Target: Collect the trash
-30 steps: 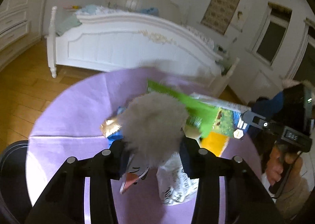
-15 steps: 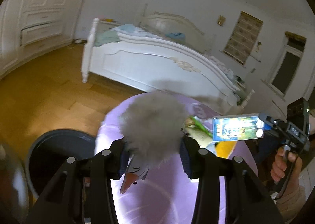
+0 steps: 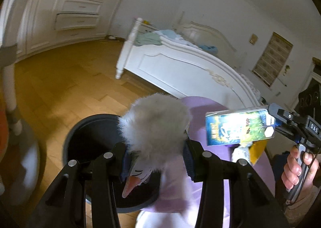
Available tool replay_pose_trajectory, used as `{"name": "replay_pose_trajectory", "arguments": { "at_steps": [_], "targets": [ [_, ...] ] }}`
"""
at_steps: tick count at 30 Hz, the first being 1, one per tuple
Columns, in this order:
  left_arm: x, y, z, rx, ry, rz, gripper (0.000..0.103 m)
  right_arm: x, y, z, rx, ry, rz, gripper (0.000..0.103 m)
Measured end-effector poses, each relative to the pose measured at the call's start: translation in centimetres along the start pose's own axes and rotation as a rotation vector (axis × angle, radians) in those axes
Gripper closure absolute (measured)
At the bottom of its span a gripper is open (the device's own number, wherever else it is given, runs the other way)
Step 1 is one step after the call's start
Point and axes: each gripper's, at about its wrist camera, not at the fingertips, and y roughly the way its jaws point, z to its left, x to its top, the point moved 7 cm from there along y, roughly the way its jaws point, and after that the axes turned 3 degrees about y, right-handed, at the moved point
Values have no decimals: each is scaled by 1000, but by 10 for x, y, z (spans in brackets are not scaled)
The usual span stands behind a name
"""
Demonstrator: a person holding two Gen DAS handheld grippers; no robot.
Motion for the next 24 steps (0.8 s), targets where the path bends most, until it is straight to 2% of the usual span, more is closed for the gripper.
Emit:
{"name": "replay_pose_trajectory", "arguments": {
  "at_steps": [7, 13, 17, 24],
  "targets": [
    [-6, 11, 37, 49, -41, 18, 59, -2, 87, 32, -10, -53, 112, 58],
    [-15, 32, 61, 92, -56, 56, 59, -12, 163, 43, -71, -108, 213, 58],
    [-23, 48, 74, 107, -58, 88, 59, -21, 196, 39, -112, -122, 259, 58],
    [-40, 77, 85, 123, -58, 146, 59, -36, 231, 23, -158, -135, 317, 58]
  ]
}}
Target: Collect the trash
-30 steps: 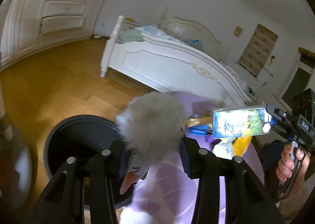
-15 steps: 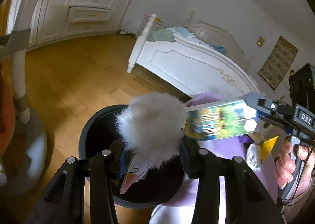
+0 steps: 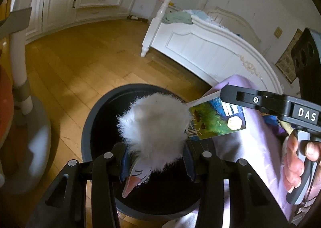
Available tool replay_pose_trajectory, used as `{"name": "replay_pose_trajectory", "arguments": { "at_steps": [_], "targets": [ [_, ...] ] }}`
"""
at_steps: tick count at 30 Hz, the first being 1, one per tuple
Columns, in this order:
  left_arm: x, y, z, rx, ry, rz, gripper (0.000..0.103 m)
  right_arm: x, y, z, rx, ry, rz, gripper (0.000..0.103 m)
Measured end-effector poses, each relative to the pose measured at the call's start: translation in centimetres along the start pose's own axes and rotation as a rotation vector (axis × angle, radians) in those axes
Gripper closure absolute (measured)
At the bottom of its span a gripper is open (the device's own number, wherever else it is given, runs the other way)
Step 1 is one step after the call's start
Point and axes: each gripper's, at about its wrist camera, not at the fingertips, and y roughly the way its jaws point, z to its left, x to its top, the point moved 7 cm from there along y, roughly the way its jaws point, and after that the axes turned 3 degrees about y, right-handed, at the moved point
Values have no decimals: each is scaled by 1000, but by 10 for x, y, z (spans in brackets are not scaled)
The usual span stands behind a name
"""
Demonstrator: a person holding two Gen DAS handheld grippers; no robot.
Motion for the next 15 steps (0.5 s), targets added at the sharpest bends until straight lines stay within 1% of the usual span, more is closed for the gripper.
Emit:
{"name": "replay_pose_trajectory", "arguments": {
  "at_steps": [6, 13, 14, 15],
  "targets": [
    [-8, 10, 3, 13, 3, 21, 59, -6, 13, -7, -11, -5, 24, 58],
    [-6, 17, -1, 34, 16, 29, 58, -8, 17, -12, -15, -10, 27, 58],
    [-7, 16, -1, 36, 16, 31, 56, -7, 17, -13, -15, -9, 24, 58],
    [-7, 17, -1, 42, 15, 32, 52, -7, 17, -13, -15, -7, 22, 57]
  ]
}}
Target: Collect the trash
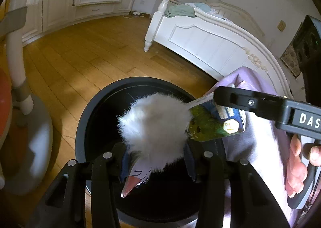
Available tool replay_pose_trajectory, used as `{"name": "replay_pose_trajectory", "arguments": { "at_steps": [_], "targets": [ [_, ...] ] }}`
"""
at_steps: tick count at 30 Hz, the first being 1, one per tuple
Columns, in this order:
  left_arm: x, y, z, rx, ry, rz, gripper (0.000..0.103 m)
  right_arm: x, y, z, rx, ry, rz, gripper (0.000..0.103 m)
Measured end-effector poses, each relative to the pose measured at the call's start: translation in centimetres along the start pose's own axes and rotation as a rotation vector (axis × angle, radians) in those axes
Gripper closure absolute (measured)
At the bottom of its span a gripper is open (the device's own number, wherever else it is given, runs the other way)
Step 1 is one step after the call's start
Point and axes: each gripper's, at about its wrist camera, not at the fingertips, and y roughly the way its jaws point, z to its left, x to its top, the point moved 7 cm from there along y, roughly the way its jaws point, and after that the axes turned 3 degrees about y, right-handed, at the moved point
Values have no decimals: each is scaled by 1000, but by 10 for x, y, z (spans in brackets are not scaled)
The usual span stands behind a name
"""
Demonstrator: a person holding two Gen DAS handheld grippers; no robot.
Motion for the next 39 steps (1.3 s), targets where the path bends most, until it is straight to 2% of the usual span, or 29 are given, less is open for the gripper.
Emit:
{"name": "replay_pose_trajectory", "arguments": {
  "at_steps": [1, 4, 6, 7, 8, 12, 17, 24, 29, 35, 37, 39],
  "targets": [
    [0, 0, 1, 6, -3, 1, 50, 0, 0, 0, -1, 1, -2, 57],
    [1, -1, 2, 9, -8, -6, 31, -1, -3, -4, -2, 4, -9, 54],
    [3, -4, 0, 18, -2, -22, 21, -1, -8, -7, -5, 14, -27, 39],
    [3, -6, -1, 21, 1, -25, 19, 0, -11, -8, -7, 18, -39, 29],
    [4, -7, -2, 23, 3, -28, 18, 1, -16, -9, -3, 24, -55, 28],
    [4, -11, -9, 25, 16, -27, 18, 1, -31, -13, 32, 48, -81, 28],
    [9, -23, -30, 10, 52, -45, 16, -5, -69, -23, 90, 93, -155, 28],
    [21, -42, -103, -70, 183, -85, 9, -26, -136, -63, 110, 176, -264, 28],
    [19, -48, -169, -152, 312, -79, 7, -48, -192, -112, 52, 248, -357, 22],
    [-5, -42, -242, -267, 429, -20, 6, -93, -268, -196, -134, 355, -487, 13],
    [-15, -34, -258, -295, 439, 14, 6, -113, -290, -228, -209, 414, -519, 12],
    [-24, -23, -273, -313, 446, 51, 6, -131, -305, -255, -249, 470, -537, 11]
  ]
}}
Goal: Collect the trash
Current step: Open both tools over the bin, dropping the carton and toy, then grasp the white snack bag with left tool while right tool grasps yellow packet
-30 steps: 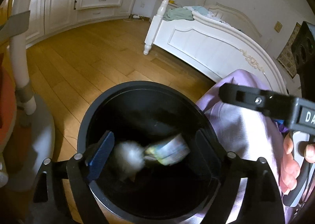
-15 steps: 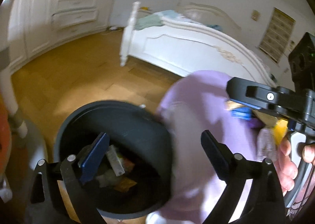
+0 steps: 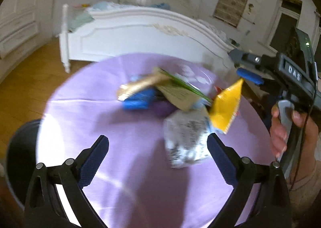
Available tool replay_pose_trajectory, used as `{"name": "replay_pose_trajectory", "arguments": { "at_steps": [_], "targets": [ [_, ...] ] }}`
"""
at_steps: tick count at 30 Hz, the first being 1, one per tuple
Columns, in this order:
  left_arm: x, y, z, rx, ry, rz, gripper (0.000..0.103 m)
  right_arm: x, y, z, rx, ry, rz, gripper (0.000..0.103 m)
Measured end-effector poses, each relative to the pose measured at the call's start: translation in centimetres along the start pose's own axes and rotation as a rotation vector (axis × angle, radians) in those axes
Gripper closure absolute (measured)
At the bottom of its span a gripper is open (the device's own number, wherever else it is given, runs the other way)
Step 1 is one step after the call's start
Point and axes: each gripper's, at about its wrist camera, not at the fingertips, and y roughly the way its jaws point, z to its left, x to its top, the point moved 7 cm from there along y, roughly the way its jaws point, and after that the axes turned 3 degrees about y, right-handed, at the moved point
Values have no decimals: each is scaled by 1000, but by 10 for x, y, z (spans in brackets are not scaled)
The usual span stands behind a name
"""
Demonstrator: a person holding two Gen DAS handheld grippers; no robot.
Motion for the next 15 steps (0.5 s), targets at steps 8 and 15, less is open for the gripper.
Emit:
{"name": "replay_pose_trajectory", "arguments": {
  "at_steps": [8, 15],
  "targets": [
    [-8, 40, -16, -34, -78, 73, 6, -28, -3, -82, -127, 181, 41, 9],
    [0, 56, -15, -37, -126, 87, 7, -42, 14, -76, -158, 135, 74, 19]
  ]
}}
